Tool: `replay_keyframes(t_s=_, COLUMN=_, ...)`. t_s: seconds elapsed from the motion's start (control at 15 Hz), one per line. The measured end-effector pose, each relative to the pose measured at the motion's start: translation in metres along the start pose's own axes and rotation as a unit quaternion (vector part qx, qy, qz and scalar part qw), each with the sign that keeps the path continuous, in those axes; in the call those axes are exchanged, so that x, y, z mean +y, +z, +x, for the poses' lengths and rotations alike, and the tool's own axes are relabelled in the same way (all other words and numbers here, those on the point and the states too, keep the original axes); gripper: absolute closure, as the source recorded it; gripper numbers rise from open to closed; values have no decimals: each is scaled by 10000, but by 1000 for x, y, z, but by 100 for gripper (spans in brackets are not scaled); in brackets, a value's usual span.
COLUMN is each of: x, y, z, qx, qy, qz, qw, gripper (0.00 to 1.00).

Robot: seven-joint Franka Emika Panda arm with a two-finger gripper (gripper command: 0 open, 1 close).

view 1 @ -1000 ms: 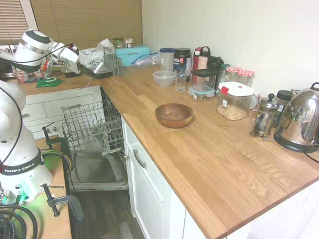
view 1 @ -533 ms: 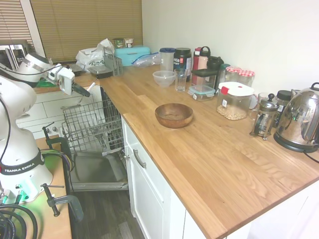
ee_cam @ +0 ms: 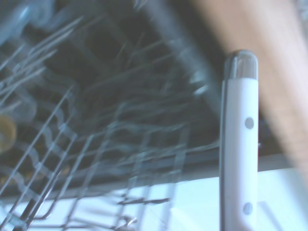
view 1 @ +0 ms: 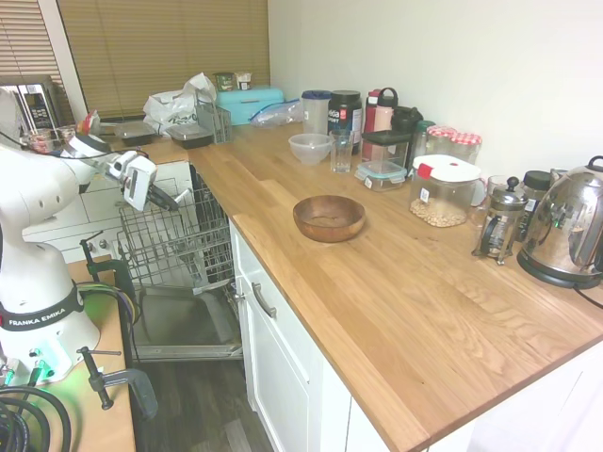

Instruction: Put the fork in the dishwasher

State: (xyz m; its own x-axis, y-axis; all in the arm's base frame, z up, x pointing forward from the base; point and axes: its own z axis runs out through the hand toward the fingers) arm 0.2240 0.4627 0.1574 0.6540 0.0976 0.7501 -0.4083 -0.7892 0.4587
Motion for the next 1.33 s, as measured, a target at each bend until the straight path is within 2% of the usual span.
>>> replay_keyframes(t_s=0.13, x=-13, y=6, z=-11, qx=91, qy=-119, qz=-80, qw=9999, gripper=100)
replay_keyframes(t_s=0.27, x=-20, y=2, z=-11, qx=58, qy=-175, qz=-97, qw=9998, gripper=100)
replay_keyframes(t_s=0.33, x=-22, y=-1, z=-7, qx=0, qy=-196, qz=-109, qw=9997, gripper=0)
replay_keyframes(t_s=0.6, x=-23, y=-9, z=8, qx=-168, qy=-207, qz=-146, qw=9995, gripper=0)
replay_keyframes(t_s=1.33, x=-22, y=-15, z=17, qx=-228, qy=-168, qz=-94, qw=9996, gripper=0)
